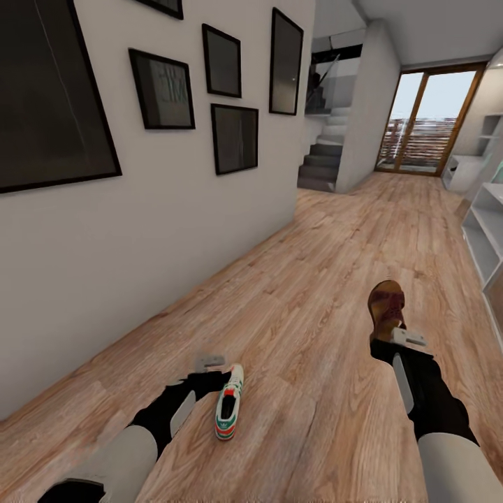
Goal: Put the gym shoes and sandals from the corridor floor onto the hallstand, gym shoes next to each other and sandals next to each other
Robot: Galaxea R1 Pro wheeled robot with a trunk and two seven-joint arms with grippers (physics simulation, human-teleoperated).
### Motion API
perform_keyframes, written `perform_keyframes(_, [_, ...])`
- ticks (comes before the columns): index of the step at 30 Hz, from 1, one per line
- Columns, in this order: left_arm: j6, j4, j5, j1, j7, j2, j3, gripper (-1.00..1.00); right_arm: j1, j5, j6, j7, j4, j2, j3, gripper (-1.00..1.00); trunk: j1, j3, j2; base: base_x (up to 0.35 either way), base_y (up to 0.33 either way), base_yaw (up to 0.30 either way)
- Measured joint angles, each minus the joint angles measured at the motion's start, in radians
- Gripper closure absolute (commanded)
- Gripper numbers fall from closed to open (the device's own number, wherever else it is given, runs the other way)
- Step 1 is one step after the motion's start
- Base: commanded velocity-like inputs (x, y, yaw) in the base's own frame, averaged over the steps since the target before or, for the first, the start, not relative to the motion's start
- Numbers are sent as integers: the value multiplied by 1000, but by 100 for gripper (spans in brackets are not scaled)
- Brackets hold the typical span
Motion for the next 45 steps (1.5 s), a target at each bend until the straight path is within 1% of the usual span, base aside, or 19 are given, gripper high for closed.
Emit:
perform_keyframes(2, [-31, 4, 1, 0, 0, 0, 0, -100, -1, -1, 14, 0, -68, 1, 1, 100, 1, -11, 0, 0, 0, 0])
perform_keyframes(3, [-44, 7, 1, 0, 0, 0, 0, -100, -1, -1, 24, 0, -80, 1, 1, 100, 1, -16, -1, 0, 0, 0])
perform_keyframes(4, [-77, 18, 0, 0, 0, 0, 0, -100, -1, -2, 49, 0, -98, 2, 2, 100, 2, -22, -1, 0, 0, 0])
perform_keyframes(5, [-140, 45, 0, 0, 1, 0, 1, -100, 0, -2, 94, 0, -116, 2, 2, 100, 2, -28, -1, 0, 0, 0])
perform_keyframes(6, [-163, 54, 0, 0, 1, 0, 2, -100, 0, -1, 109, 0, -121, 2, 2, 100, 3, -33, -1, 0, 0, 0])
perform_keyframes(7, [-246, 83, 0, 1, 1, -1, 1, -100, -1, -1, 143, 0, -130, 1, 2, 100, 3, -39, -2, 0, 0, 0])
perform_keyframes(8, [-276, 93, 0, 1, 1, -1, 1, -100, -1, -1, 153, 0, -133, 1, 2, 100, 4, -44, -2, 0, 0, 0])
perform_keyframes(9, [-294, 99, 0, 1, 1, -1, 1, -100, -1, -1, 159, 0, -135, 1, 3, 100, 4, -50, -2, 0, 0, 0])
perform_keyframes(11, [-310, 104, 0, 1, 2, -1, 1, -100, -1, -1, 164, 0, -137, 1, 3, 100, 5, -61, -3, 0, 0, 0])
perform_keyframes(16, [-326, 109, -1, 1, 2, 0, 2, -100, -1, -1, 169, 0, -138, 0, 2, 100, 7, -87, -4, 0, 0, 0])
perform_keyframes(22, [-329, 110, -2, 1, 2, 0, 1, -100, 0, 0, 165, 1, -140, -1, 5, 100, 10, -112, -5, 0, 0, 0])
perform_keyframes(29, [-329, 107, -2, 1, 2, 0, 2, -100, -1, -2, 169, 2, -203, 0, 2, 100, 13, -139, -7, 0, 0, 0])
perform_keyframes(40, [-330, 107, -2, 1, 2, 0, 2, -100, 0, -2, 169, 1, -214, 5, 3, 100, 18, -195, -9, 0, 0, 0])
perform_keyframes(45, [-331, 107, -2, 1, 2, 1, 2, -100, -1, -1, 169, 0, -214, 5, 5, 100, 18, -200, -10, 0, 0, 0])
